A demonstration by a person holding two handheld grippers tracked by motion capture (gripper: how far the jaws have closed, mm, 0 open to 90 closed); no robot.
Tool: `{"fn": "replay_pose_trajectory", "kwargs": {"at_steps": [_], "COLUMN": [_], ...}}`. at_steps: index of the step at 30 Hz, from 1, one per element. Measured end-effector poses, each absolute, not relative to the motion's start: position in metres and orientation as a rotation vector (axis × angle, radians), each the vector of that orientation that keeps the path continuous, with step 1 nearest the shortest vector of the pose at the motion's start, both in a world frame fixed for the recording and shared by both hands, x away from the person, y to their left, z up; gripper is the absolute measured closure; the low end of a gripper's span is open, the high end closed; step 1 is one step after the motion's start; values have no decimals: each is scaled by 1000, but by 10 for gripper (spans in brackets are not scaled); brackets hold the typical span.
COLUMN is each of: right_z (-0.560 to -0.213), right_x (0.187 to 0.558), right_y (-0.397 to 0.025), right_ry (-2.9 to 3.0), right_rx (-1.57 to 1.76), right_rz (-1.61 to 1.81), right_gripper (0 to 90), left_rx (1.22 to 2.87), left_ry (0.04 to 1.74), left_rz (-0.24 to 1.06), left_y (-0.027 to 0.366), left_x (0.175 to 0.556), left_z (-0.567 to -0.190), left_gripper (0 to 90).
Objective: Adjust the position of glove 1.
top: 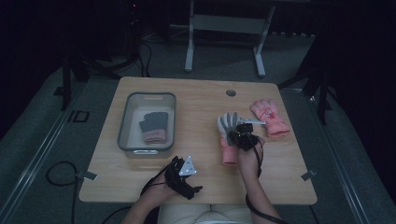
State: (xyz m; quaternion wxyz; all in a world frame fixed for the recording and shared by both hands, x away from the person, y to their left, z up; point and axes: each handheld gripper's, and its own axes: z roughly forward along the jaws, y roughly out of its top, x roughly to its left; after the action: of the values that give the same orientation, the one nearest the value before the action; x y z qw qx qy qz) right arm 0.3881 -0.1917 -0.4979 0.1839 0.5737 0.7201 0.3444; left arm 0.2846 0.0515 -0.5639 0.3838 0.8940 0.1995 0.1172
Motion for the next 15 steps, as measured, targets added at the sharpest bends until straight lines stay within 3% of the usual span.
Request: {"fn": "replay_pose_trajectory", "kwargs": {"at_steps": [8,15], "right_z": [-522,-531], "right_x": [403,410], "right_y": [-170,-164], "right_ry": [2082,2099], "right_rx": [1663,1679], "right_rz": [938,918], "right_gripper": [876,816], "left_rx": [2274,2268], "left_ry": [507,507], "left_rz": [292,279], "left_y": [53,55], "left_x": [285,286], "left_z": [-564,-565], "left_gripper": [29,29]}}
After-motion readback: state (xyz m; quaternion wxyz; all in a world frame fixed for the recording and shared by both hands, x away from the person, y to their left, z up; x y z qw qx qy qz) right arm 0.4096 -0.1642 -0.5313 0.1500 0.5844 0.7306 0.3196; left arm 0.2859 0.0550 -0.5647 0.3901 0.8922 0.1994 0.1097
